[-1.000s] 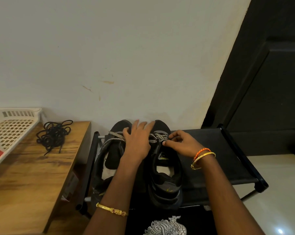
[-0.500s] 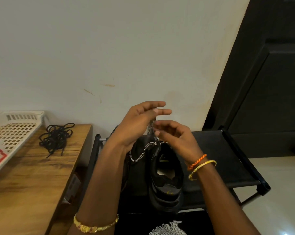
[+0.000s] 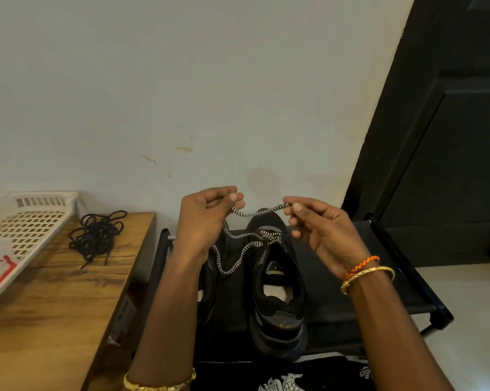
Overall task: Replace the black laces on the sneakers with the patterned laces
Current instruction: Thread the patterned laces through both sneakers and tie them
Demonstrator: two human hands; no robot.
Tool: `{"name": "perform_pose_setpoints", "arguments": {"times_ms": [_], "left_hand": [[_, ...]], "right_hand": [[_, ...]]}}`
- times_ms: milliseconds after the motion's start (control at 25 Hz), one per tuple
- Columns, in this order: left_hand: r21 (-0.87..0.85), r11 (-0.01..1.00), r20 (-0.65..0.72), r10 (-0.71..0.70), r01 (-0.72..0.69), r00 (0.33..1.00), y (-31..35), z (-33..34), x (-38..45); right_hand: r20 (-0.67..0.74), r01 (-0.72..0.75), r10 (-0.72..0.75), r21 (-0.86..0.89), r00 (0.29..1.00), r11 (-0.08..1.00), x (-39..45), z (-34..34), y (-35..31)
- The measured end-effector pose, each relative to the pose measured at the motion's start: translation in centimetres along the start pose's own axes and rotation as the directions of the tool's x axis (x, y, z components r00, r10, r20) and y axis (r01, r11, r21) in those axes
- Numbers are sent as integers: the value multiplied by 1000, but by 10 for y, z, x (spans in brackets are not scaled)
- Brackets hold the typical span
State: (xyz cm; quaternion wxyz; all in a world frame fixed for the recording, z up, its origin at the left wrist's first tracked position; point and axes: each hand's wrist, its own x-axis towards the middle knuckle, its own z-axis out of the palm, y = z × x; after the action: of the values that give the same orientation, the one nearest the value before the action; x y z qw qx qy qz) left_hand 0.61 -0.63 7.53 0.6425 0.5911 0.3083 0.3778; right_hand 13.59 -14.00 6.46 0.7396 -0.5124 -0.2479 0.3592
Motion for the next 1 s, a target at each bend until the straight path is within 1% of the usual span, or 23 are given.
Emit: {"name": "perform_pose_setpoints", "arguments": {"times_ms": [120,200,240,280,320,360,400,440,480,520,560,600,640,720,760,840,880,920,1000], "left_hand": [[-29,999,33,-39,40,999,-9,4,0],[-58,997,5,-45,45,999,-15,2,3],[-37,998,-28,-49,48,998,-19,1,3],[76,996,-89,-41,48,995,-24,-1,3],[307,950,-160,-14,63,987,-29,-2,3],[565,820,-202,29,92,979,-35,-2,2],[736,673,-183,92,74,979,-38,0,0],[803,596,-97,149,-12,984,-41,5,-1],[790,599,28,174,-129,984,-42,11,-1],[732,640,160,175,-236,972,-44,18,0],[686,671,263,132,-281,956,-45,25,-1],[673,686,321,65,-276,945,-46,29,-3],[681,688,323,25,-250,946,-49,32,-2],[706,683,229,26,-184,973,-54,35,1],[713,686,172,30,-145,985,-56,37,1],[733,676,94,4,-72,996,-61,43,1],[756,652,82,-10,-56,997,-63,47,0],[784,618,84,-11,-59,996,-65,51,-1],[837,538,114,4,-99,993,-70,59,-5]], "right_hand": [[10,-80,80,-12,997,997,3,-3,7],[-38,-79,77,-56,996,995,7,-5,13],[-57,-83,78,-76,995,994,8,-8,15],[-67,-94,87,-100,994,991,10,-10,16],[-74,-107,97,-136,993,985,11,-12,17],[-78,-122,110,-170,991,978,12,-14,19],[-81,-133,118,-210,990,969,14,-15,20],[-79,-137,120,-248,990,959,15,-15,21],[-76,-124,105,-312,992,942,17,-14,22],[-68,-94,72,-404,995,910,19,-14,23],[-57,-54,29,-509,998,859,20,-13,23],[-58,-25,-12,-582,998,813,22,-13,25],[-81,-25,-32,-616,996,787,22,-13,26],[-148,-85,-13,-637,989,766,24,-17,30],[-168,-136,27,-677,985,723,25,-18,33],[-166,-225,156,-808,974,545,26,-20,41],[-159,-232,192,-853,968,467,26,-18,45],[-161,-228,189,-879,969,419,26,-16,47],[-172,-218,148,-887,974,407,27,-15,47]]}}
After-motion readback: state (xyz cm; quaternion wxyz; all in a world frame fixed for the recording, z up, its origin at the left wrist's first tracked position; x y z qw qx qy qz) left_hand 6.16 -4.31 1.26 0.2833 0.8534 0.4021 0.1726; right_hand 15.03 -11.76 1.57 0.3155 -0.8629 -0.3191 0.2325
